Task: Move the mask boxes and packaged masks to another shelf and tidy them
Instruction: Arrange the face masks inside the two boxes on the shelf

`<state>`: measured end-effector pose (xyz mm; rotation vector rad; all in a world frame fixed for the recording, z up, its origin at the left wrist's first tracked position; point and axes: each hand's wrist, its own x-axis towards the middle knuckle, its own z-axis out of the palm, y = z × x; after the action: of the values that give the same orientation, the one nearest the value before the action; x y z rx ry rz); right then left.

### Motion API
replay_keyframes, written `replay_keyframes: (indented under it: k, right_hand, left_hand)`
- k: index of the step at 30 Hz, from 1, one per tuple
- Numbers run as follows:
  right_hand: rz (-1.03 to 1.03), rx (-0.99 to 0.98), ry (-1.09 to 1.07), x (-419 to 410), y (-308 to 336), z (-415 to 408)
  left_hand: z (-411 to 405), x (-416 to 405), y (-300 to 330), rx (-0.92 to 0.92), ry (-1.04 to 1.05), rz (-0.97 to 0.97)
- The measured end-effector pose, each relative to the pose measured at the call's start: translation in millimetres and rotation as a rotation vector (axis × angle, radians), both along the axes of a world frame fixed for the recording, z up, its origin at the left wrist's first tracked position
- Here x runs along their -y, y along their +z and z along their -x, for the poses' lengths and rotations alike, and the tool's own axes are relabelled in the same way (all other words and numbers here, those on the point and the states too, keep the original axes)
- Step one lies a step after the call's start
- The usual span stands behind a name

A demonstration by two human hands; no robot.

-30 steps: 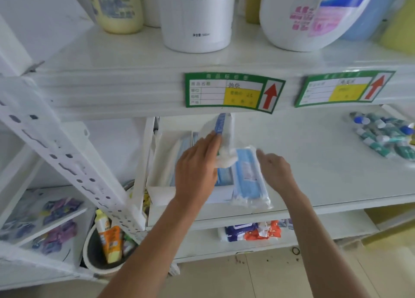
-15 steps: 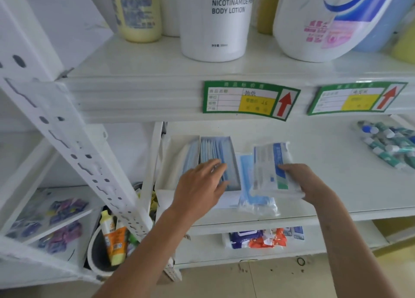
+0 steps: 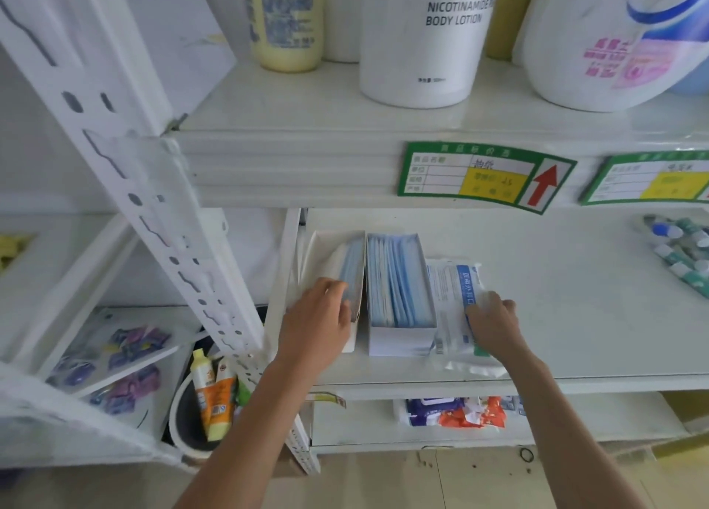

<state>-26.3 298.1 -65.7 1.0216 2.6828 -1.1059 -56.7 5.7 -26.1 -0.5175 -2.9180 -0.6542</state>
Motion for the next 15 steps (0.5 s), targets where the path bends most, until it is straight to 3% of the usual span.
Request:
replay_keyframes:
  k: [2,4,8,11,15]
  right_hand:
    - [-0.134,-0.012,-0.009,10,13,-3]
    - [-0.214,-0.173,0.003,21,28,-1]
    - [-0.17,-0.498,0.257,56,58,8]
    - [-0.163,-0.524,0.515,94,70,16]
    - [-0.274,-0.415,0.819,132,61,22]
  left_hand:
    - [0,3,-2,0.031,0.011,-0.001]
    - [-3,5,-4,0.04,0.026,-0.011]
    - [-6,5,-5,0.062,0.085,-0.025]
    - [1,5,-1,0.07,0.114,-0.038]
    - [11,4,8,0.094,0.137,-0.072]
